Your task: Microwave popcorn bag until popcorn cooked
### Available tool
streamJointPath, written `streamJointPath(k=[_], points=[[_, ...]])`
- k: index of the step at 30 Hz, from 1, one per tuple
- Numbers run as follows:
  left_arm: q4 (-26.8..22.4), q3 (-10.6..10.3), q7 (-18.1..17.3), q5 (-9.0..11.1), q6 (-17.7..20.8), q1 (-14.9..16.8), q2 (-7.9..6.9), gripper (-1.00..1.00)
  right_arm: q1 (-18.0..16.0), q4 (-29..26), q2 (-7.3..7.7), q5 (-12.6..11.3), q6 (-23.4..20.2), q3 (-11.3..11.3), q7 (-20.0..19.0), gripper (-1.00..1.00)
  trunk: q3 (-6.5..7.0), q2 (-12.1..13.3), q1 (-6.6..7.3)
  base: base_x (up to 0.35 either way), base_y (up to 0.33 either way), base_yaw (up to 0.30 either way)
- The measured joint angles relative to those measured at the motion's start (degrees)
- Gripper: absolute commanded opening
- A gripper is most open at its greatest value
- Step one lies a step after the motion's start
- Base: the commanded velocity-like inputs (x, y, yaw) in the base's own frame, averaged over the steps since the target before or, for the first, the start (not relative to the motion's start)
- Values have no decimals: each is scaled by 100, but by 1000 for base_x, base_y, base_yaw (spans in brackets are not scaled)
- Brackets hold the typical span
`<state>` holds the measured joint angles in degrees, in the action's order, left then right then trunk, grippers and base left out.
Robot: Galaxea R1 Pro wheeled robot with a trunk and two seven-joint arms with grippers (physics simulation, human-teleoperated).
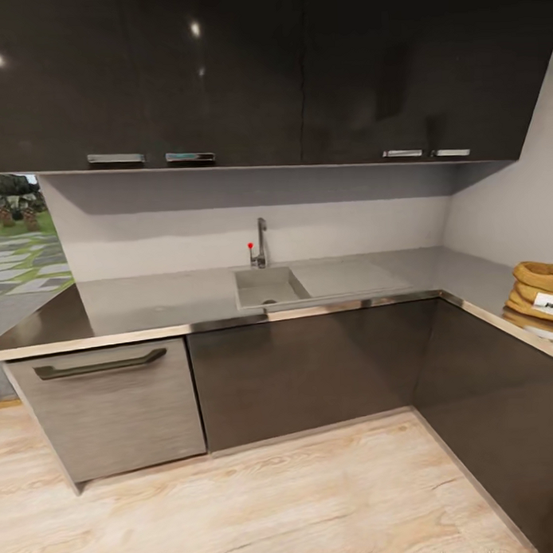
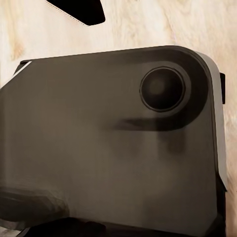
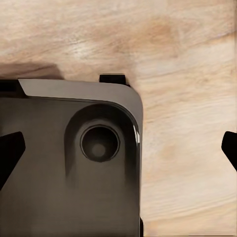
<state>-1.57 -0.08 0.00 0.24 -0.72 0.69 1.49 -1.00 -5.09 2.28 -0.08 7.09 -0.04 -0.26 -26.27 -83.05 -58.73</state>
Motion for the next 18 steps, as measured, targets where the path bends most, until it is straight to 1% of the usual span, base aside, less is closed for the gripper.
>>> streamJointPath(k=[18], points=[[0, 0, 0, 0, 0, 0, 0, 100, 0, 0, 0, 0, 0, 3, 2, 100, 0, 0, 0, 0, 0, -298]])
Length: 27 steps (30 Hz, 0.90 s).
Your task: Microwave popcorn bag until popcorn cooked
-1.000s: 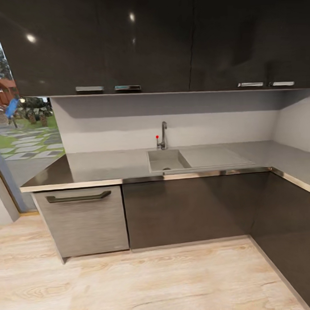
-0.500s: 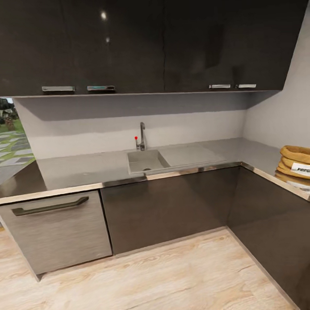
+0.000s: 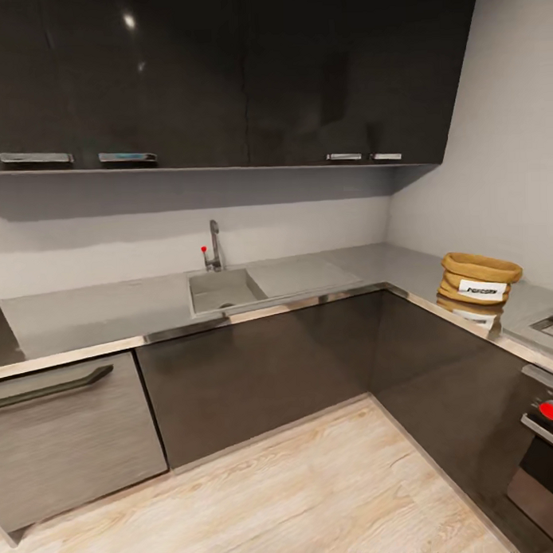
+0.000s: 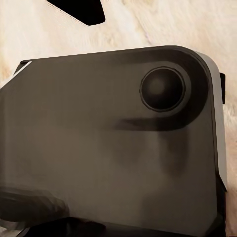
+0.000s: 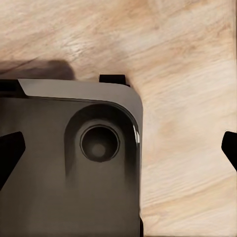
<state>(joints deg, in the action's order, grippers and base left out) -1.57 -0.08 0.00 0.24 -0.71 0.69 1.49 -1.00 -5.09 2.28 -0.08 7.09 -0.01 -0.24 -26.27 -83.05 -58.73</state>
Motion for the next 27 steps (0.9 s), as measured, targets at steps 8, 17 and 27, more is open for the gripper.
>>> streamJointPath(k=[8, 17, 27], points=[[0, 0, 0, 2, 1, 0, 0, 100, 0, 0, 0, 0, -1, 2, 0, 100, 0, 0, 0, 0, 0, -298], [0, 0, 0, 1, 0, 0, 0, 100, 0, 0, 0, 0, 8, 9, 0, 100, 0, 0, 0, 0, 0, -298], [0, 0, 0, 0, 0, 0, 0, 100, 0, 0, 0, 0, 9, 10, 0, 100, 0, 0, 0, 0, 0, -298]])
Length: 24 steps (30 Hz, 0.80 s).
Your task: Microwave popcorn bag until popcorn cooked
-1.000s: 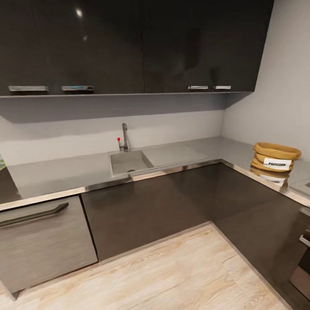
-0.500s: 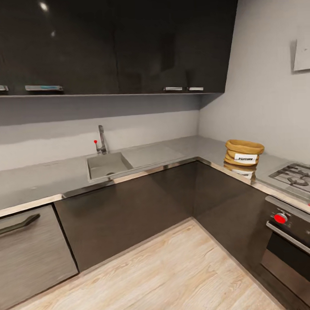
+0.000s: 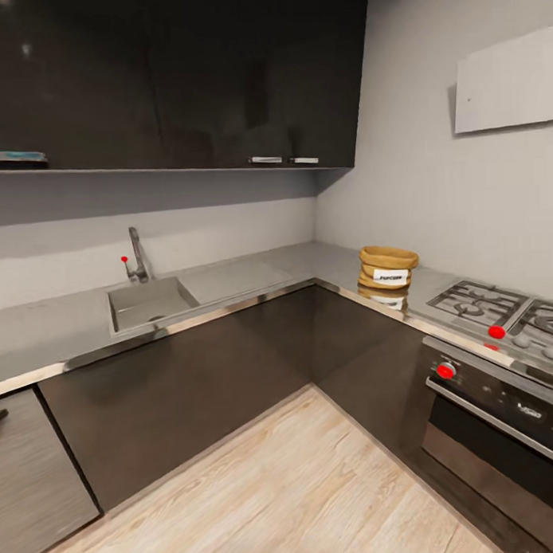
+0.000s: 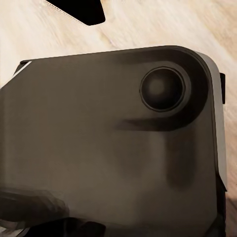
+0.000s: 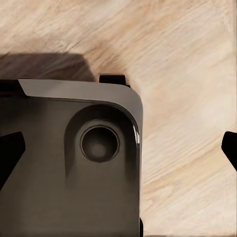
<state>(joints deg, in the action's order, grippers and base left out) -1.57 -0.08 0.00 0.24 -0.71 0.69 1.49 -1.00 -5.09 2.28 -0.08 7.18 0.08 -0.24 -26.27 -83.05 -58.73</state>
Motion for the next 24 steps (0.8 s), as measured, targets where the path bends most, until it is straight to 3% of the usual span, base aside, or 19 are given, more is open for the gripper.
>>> streamJointPath(k=[24], points=[[0, 0, 0, 1, 1, 0, 0, 100, 0, 0, -1, 0, 0, 0, 0, 100, 0, 0, 0, 0, 0, -298]])
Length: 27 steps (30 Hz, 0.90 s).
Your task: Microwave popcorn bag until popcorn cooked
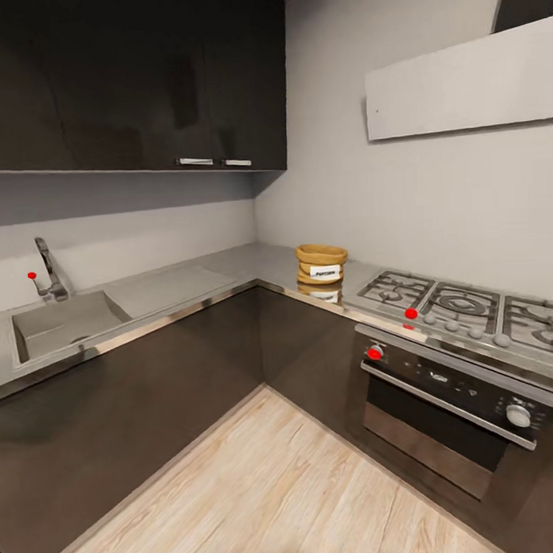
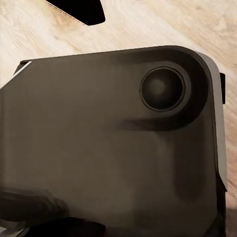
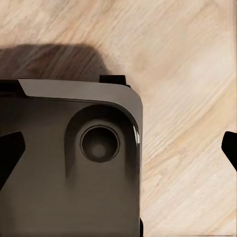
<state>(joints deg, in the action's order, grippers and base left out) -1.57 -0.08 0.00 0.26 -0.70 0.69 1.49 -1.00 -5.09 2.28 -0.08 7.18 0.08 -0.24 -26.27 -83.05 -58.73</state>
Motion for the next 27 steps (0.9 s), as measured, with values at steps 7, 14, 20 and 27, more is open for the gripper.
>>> streamJointPath(k=[7, 14, 20, 27], points=[[0, 0, 0, 2, -1, 0, 0, 100, 0, 0, 1, 0, 0, 0, 0, 100, 0, 0, 0, 0, 0, -298], [0, 0, 0, -1, -1, 0, 0, 100, 0, 0, 1, 0, 0, 0, 0, 100, 0, 0, 0, 0, 0, -298], [0, 0, 0, 0, -1, 0, 0, 100, 0, 0, 1, 0, 2, 0, 0, 100, 0, 0, 0, 0, 0, -298], [0, 0, 0, -1, -1, 0, 0, 100, 0, 0, 1, 0, 6, 0, 0, 100, 0, 0, 0, 0, 0, -298]])
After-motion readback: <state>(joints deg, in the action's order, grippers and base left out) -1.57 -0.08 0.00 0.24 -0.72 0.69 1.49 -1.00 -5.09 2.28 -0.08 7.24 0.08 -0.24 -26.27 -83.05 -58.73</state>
